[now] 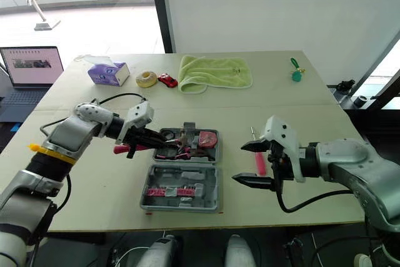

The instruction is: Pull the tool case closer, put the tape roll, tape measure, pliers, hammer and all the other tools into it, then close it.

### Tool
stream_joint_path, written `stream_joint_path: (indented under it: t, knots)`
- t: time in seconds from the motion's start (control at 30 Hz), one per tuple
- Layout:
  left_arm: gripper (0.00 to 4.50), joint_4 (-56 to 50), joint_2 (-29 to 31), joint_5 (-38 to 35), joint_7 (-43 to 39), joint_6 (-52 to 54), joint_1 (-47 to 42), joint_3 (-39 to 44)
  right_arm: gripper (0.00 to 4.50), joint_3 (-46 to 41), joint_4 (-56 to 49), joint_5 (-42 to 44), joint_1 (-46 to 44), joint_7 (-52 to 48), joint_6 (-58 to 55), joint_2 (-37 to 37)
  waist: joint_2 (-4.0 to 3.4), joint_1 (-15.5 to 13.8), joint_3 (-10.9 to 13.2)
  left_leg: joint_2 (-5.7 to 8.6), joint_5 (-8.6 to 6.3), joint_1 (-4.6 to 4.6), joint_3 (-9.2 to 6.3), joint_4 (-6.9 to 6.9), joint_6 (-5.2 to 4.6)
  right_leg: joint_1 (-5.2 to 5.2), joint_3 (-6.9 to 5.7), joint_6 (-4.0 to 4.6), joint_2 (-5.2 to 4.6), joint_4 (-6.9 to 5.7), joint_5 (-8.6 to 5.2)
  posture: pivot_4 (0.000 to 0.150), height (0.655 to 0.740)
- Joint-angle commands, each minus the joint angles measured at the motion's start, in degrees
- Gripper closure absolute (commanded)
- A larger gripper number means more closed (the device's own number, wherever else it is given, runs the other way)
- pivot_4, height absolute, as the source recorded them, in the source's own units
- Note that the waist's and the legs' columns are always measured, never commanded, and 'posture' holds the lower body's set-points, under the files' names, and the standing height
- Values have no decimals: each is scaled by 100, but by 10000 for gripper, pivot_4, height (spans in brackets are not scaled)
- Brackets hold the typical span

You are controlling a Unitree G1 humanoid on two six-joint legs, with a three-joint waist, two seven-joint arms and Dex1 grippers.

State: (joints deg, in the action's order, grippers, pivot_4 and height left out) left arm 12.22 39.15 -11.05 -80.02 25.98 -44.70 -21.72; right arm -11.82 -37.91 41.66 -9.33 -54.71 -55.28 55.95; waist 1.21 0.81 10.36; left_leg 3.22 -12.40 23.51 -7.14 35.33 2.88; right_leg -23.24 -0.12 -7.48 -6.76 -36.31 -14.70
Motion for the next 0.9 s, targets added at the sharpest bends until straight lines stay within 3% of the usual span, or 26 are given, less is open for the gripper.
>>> stream_joint_path:
  t: [0.03, 0.17, 0.33, 0.9]
  knots:
    - [42905, -709, -29, 233, -102, 60, -16, -311, 0, -267, -423, 300, 67, 322, -125, -50, 2, 5, 2, -1, 0, 0, 0, 0, 0, 0, 0, 0, 0, 0, 0, 1500, 7400]
    - [42906, -1294, -96, 509, 146, 296, 239, -645, 0, -226, -526, 466, 62, 574, -209, -67, 1, 5, 2, -1, 0, 0, -1, 0, 0, 0, 1, 0, 0, 0, 0, 1500, 7400]
    - [42907, -1215, -418, 832, 630, 439, 294, -812, 0, -65, -462, 609, -71, 719, -215, -80, 1, -27, 2, -1, 1, 0, -2, 3, -1, 2, 0, 0, 0, 0, 0, 1500, 7400]
    - [42909, -1771, -780, 888, 998, 1184, 718, -1096, 0, 331, -51, 523, -410, 545, -105, 253, 1, -23, 3, 1, -1, -1, -5, 7, -3, 7, -2, -1, 0, 0, -1, 1500, 7400]
